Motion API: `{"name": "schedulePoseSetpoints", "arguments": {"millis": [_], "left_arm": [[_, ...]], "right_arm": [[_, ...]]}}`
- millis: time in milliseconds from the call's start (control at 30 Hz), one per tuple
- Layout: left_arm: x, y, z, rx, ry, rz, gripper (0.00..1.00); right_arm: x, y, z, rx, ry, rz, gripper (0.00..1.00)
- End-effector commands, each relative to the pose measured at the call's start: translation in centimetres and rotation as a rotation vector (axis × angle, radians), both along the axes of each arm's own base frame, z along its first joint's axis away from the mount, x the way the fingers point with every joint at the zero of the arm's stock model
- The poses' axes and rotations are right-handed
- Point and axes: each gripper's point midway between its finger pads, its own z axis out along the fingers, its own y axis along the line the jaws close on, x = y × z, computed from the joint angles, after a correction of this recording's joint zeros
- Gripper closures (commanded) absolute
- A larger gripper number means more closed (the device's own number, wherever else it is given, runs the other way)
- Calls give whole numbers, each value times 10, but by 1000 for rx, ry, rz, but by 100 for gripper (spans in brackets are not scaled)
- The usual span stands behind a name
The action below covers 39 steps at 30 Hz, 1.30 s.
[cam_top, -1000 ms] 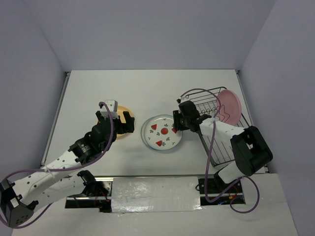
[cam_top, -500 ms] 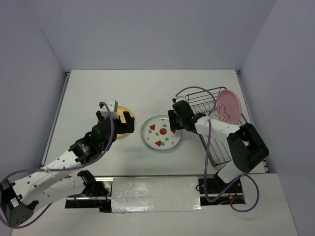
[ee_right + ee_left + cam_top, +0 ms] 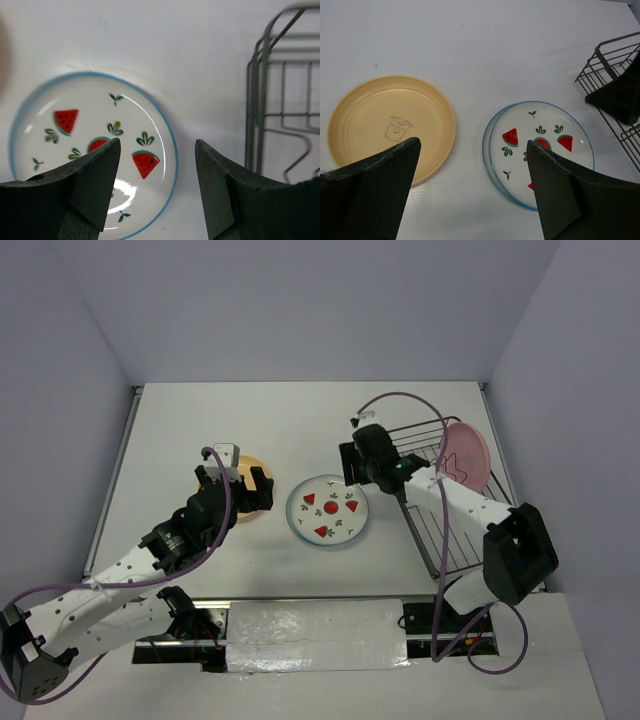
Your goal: Unload the plates from the dish rack
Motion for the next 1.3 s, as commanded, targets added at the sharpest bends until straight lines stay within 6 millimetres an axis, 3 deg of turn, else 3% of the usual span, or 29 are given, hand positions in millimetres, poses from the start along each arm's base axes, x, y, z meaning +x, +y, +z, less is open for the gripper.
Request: {"name": "schedulePoseSetpoints", "arguments": {"millis": [0, 67, 100, 200, 233, 367, 467, 600, 667, 833, 1133, 1267], "left_arm": [[2, -3, 16, -29, -51, -9, 1], [2, -3, 16, -34, -54, -11, 1], [1, -4, 17, -35, -57, -16, 1], [-1, -6, 20, -51, -77, -41, 1], [-2, -6, 18, -46, -76, -43, 1], [-3, -3, 23, -56, -87, -40, 1], [-4, -3, 24, -63, -91, -45, 1], [-6, -4, 26, -72, -93, -55, 1], [-6, -5, 25, -72, -93, -57, 1], [-6, -5, 25, -71, -90, -56, 1], [-7, -2, 25, -71, -92, -44, 1], [-6, -5, 23, -72, -85, -52, 1]], "right_arm": [[28, -23, 118, 68, -253, -27, 32], [39, -39, 149, 86, -316, -29, 35], [47, -63, 160, 86, -341, -71, 36], [56, -99, 189, 114, -364, -102, 39], [59, -130, 193, 99, -365, -172, 39], [52, -186, 233, 9, -464, -244, 38], [45, -226, 231, -24, -434, -317, 37], [35, -274, 199, -98, -337, -449, 37], [29, -288, 181, -113, -308, -483, 37], [22, -299, 154, -150, -265, -494, 37], [25, -292, 138, -141, -228, -436, 37], [26, -302, 122, -180, -155, -471, 37]]}}
